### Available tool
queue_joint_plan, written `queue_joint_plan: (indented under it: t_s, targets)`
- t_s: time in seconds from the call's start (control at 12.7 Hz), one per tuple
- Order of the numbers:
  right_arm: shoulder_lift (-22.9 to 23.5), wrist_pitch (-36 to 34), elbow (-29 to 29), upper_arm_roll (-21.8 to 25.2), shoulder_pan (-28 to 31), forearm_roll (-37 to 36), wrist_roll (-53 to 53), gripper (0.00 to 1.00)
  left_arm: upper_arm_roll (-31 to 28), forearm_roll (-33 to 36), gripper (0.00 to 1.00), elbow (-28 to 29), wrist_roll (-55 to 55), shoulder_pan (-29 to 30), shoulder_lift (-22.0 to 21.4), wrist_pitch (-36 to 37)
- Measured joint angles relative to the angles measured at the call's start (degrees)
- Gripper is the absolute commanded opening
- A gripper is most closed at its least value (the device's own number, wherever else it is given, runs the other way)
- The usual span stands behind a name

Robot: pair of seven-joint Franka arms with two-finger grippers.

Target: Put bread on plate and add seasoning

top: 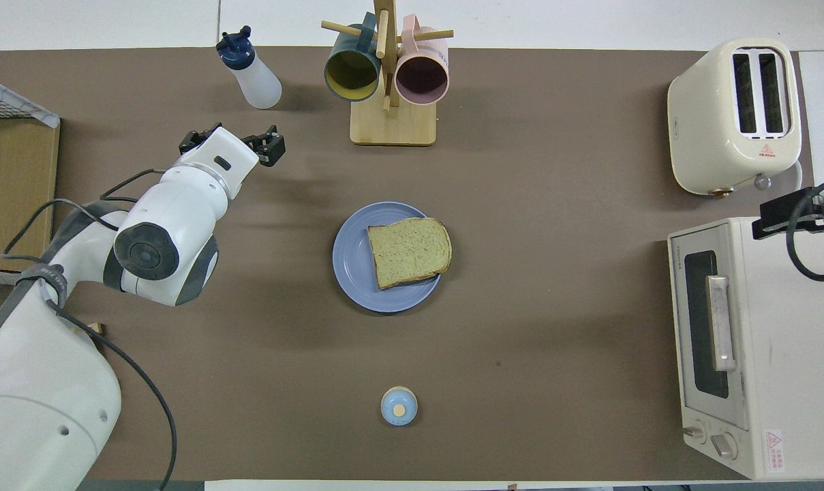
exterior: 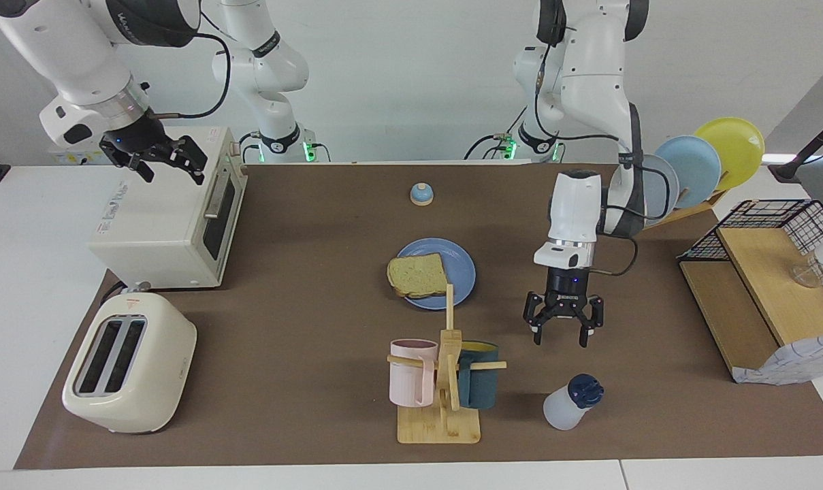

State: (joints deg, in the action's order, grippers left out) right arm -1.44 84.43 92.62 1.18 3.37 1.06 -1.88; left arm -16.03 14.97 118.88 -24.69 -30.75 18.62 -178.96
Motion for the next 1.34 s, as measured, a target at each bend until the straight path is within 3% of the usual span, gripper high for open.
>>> queue_joint_plan:
  t_s: [0.31, 0.79, 1.02, 1.34]
  targets:
    - [0.0, 0.0, 0.0, 0.0, 0.0, 0.0, 0.0, 1.0, 0.39, -0.33, 1.0, -2.98, -0.02, -4.2, -10.23, 23.85]
    - [0.0, 0.0, 0.0, 0.0, 0.0, 0.0, 0.0, 1.0, -0.11, -9.43, 1.0, -22.94, 5.31, -3.71, -12.5, 57.38]
    - [0.0, 0.0, 0.0, 0.0, 0.0, 0.0, 0.0, 1.0, -0.62, -12.79, 1.0, -29.92, 17.95, 1.75, -13.68, 71.32]
    - [0.0, 0.0, 0.0, 0.0, 0.0, 0.0, 0.0, 1.0, -0.95, -13.4, 1.0, -30.29, 31.58, 8.01, -18.82, 85.68]
